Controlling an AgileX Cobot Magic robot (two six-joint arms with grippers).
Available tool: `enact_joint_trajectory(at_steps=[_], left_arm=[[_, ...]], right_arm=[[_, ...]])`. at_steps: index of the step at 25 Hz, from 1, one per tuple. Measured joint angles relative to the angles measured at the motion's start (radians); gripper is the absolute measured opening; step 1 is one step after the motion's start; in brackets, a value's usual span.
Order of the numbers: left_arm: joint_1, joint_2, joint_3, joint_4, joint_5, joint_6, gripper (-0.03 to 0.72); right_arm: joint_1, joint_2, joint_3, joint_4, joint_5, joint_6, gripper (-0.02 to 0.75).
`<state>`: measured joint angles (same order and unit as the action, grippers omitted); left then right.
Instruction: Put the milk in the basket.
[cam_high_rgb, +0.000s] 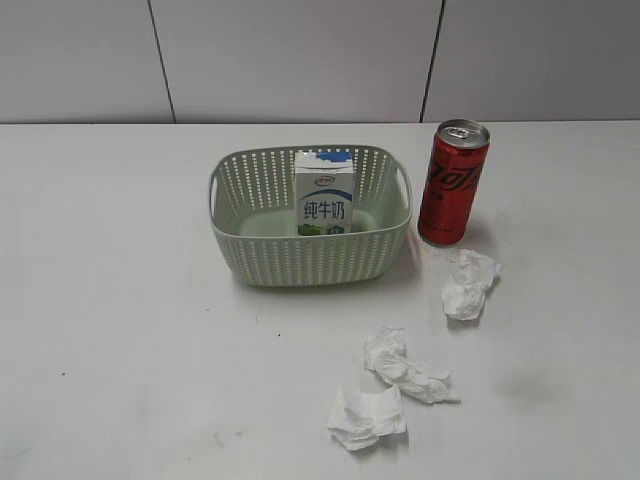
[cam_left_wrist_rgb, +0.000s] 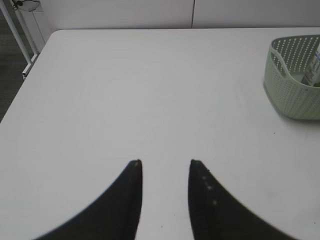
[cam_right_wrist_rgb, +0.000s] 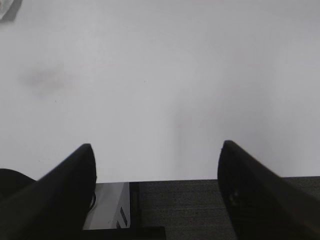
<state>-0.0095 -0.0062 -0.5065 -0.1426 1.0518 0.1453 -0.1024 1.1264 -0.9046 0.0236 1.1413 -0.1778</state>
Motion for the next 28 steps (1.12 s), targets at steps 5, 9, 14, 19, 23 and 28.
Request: enact_joint_trajectory(at_steps=[5,9,14,19,23,28], left_arm=[[0.0,0.0,0.0,0.0,0.0,0.0,0.235],[0.0,0.0,0.0,0.0,0.0,0.0,0.235],[0.0,0.0,0.0,0.0,0.0,0.0,0.235],[0.0,0.0,0.0,0.0,0.0,0.0,0.235],[0.0,0.0,0.0,0.0,0.0,0.0,0.235],[0.0,0.0,0.0,0.0,0.0,0.0,0.235]], right_arm=[[0.0,-0.192,0.19,-0.001,-0.045,0.0,0.581],[0.0,-0.326,0.297,-0.001,-0.052,-0.001,0.576],[0.0,-0.512,0.389,-0.003,-0.074,-0.001,0.575],[0.0,-0.678,0.394,-0.005,-0.091,-0.001,0.576],[0.0,-0.799,0.395,-0.007,-0.092,-0.001,0.576],[0.0,-0.927,0.396,-0.007,-0.092,0.001,0.575]])
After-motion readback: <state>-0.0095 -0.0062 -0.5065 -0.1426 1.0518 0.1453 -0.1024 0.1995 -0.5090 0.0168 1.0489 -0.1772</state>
